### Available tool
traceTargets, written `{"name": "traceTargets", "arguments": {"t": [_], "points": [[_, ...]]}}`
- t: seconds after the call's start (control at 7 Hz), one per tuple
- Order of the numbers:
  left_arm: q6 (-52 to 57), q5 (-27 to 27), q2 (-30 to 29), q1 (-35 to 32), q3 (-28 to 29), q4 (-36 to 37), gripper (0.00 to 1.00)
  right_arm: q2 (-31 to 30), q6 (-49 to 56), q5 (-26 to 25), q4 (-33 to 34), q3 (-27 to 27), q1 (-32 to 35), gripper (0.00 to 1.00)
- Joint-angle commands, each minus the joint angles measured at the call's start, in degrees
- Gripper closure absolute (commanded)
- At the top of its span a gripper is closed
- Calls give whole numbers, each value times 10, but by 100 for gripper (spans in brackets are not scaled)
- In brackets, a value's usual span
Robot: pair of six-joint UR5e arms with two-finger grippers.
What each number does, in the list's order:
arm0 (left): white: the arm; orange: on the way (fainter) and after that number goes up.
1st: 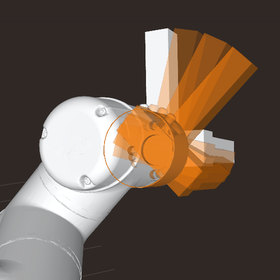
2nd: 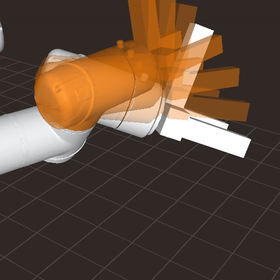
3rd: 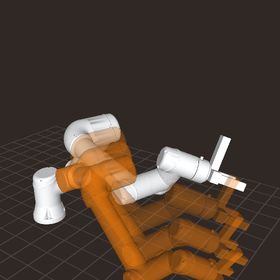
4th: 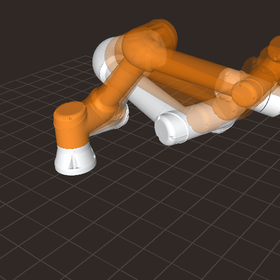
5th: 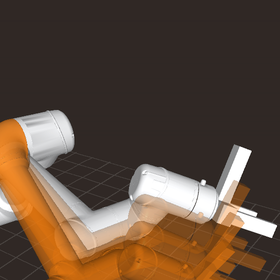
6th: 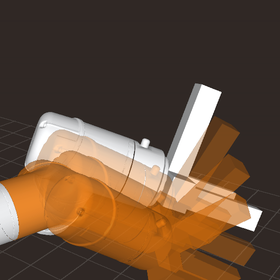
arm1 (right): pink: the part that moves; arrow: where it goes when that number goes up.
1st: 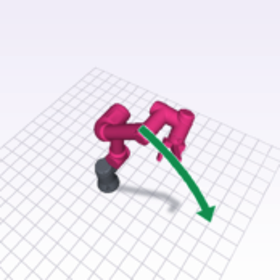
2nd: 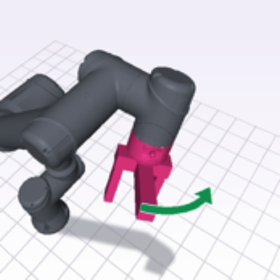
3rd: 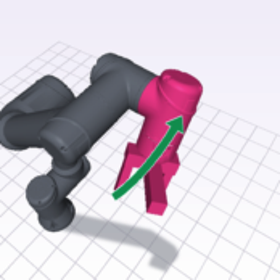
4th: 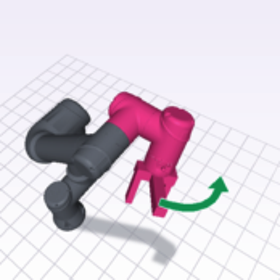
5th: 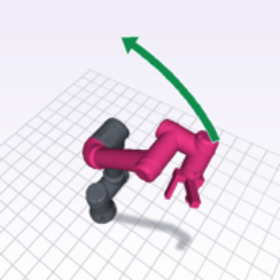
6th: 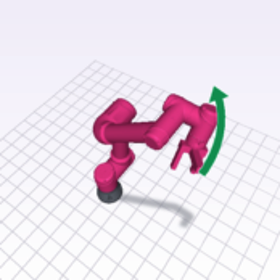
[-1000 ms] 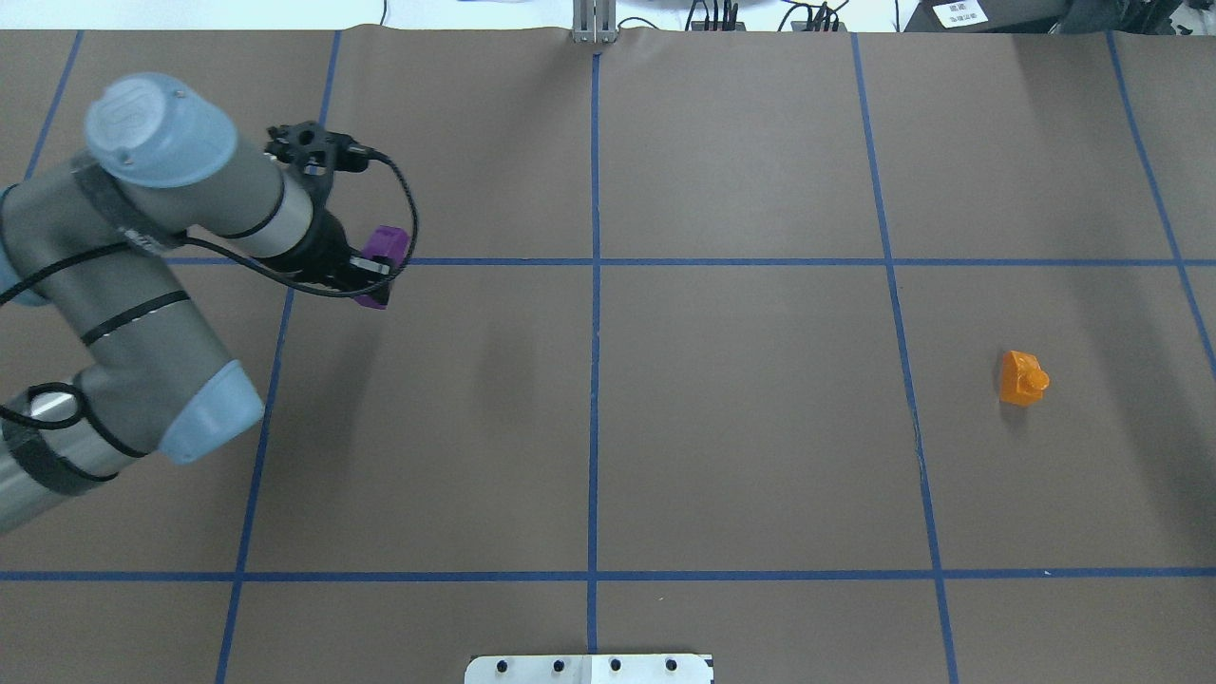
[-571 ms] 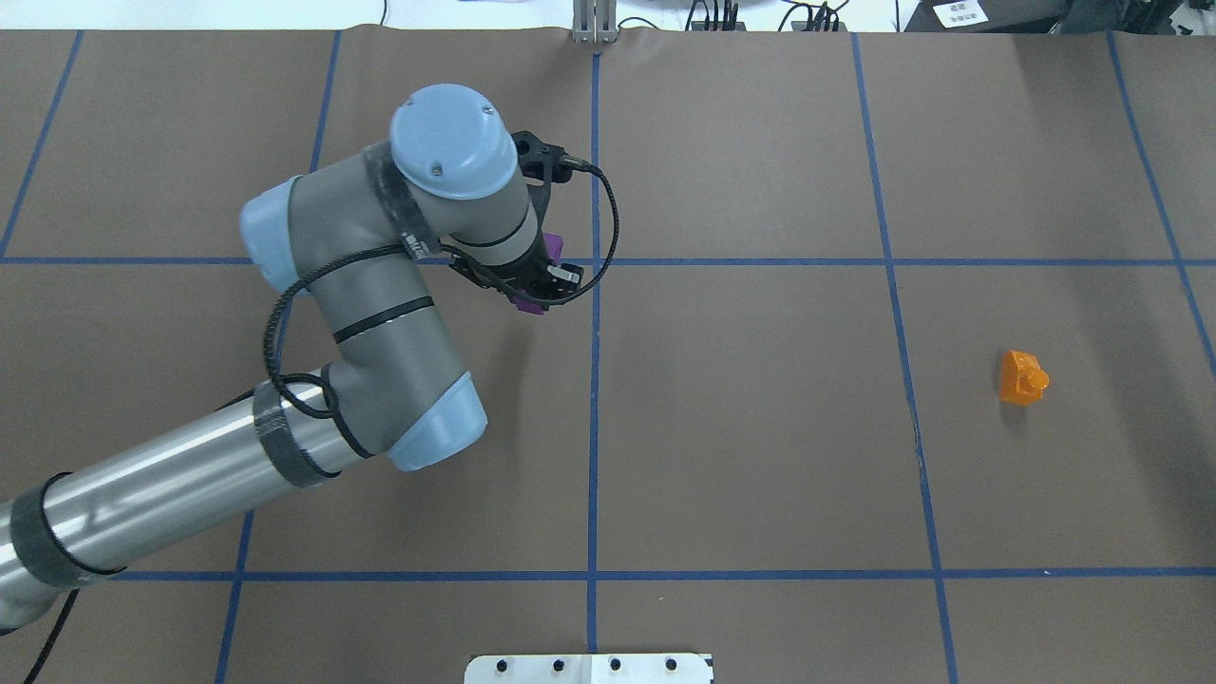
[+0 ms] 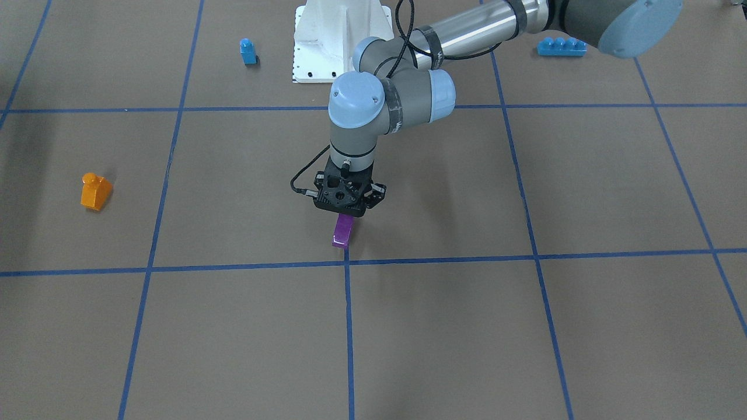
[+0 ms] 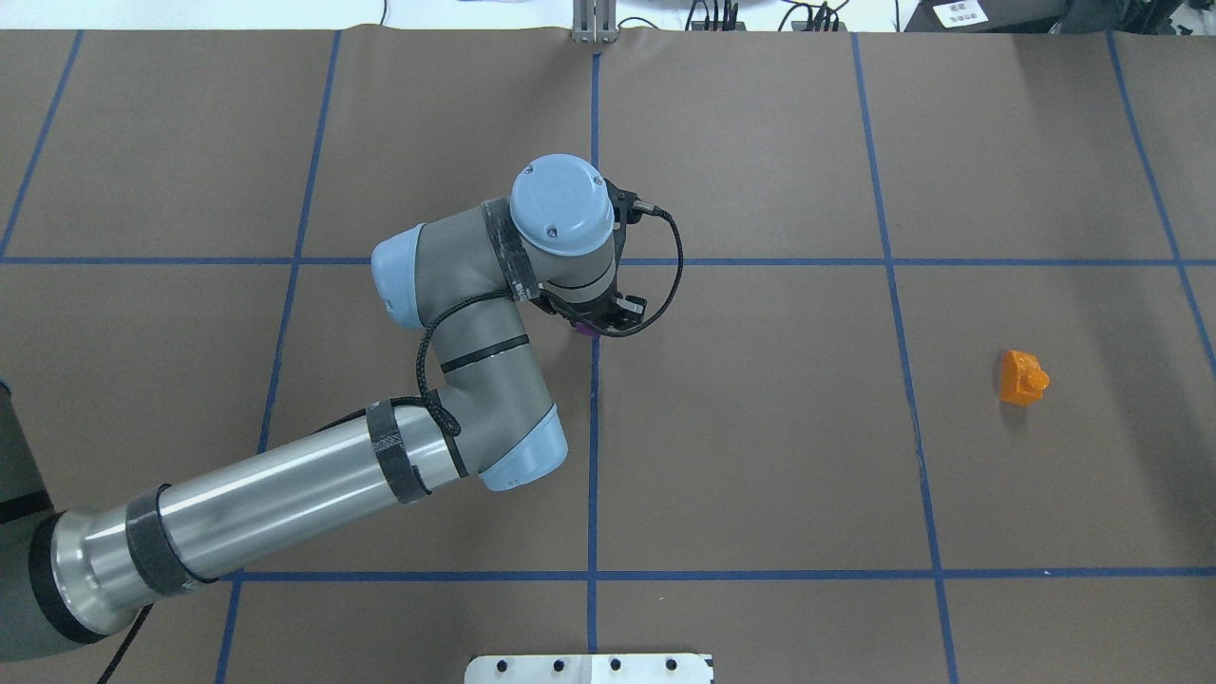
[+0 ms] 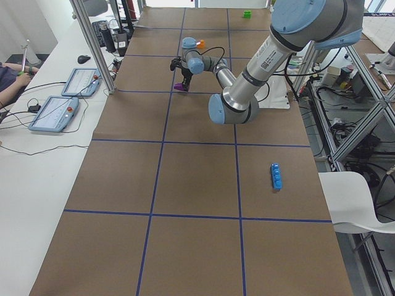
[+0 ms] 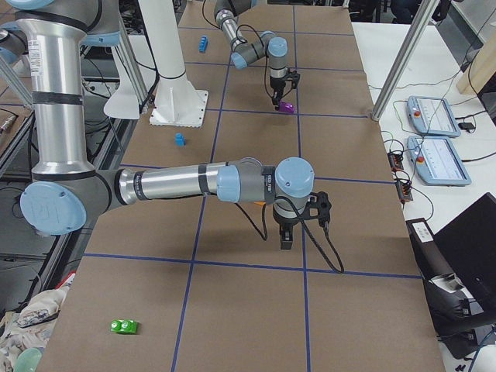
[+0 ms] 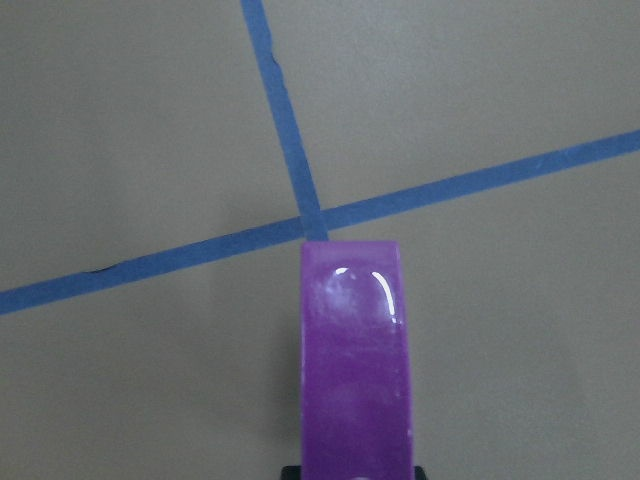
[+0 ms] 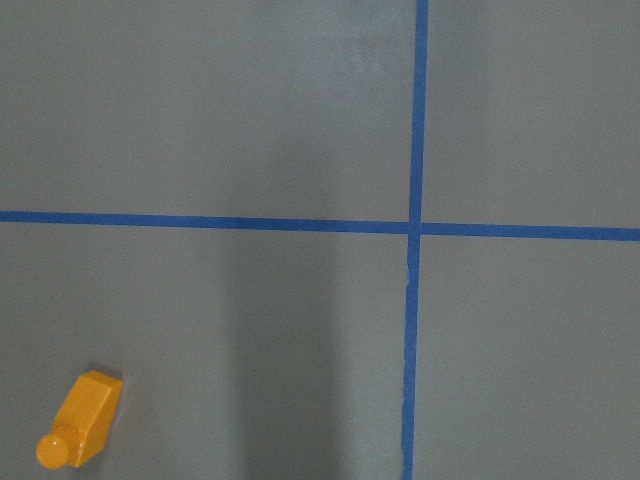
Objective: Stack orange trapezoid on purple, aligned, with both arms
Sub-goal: 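Carry the purple block with the left gripper toward the table center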
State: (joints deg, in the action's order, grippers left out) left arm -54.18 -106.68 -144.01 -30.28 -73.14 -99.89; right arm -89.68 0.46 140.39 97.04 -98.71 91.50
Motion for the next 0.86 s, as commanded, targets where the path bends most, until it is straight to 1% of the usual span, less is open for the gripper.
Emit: {"name": "traceTargets", "arguments": {"t": [0.0,0.14,0.29,0.43,0.57,0.71], "points": [[3,1,-1,8,12,-2,73,0,1,1,0,-2,0,0],[3,1,-1,8,12,-1,50,0,1,2,-1,-4,0,0],[3,1,-1,8,12,0,37,0,1,3,-1,-5,0,0],[3,2,-1,8,10,0,0,0,0,13,-1,-6,0,0],[-3,3,-4,1,1,0,0,1,0,12,-2,-11,-6,0],[-1,2,-5,-11,-15,3,0,0,-24,8,-3,-25,-25,0]]}}
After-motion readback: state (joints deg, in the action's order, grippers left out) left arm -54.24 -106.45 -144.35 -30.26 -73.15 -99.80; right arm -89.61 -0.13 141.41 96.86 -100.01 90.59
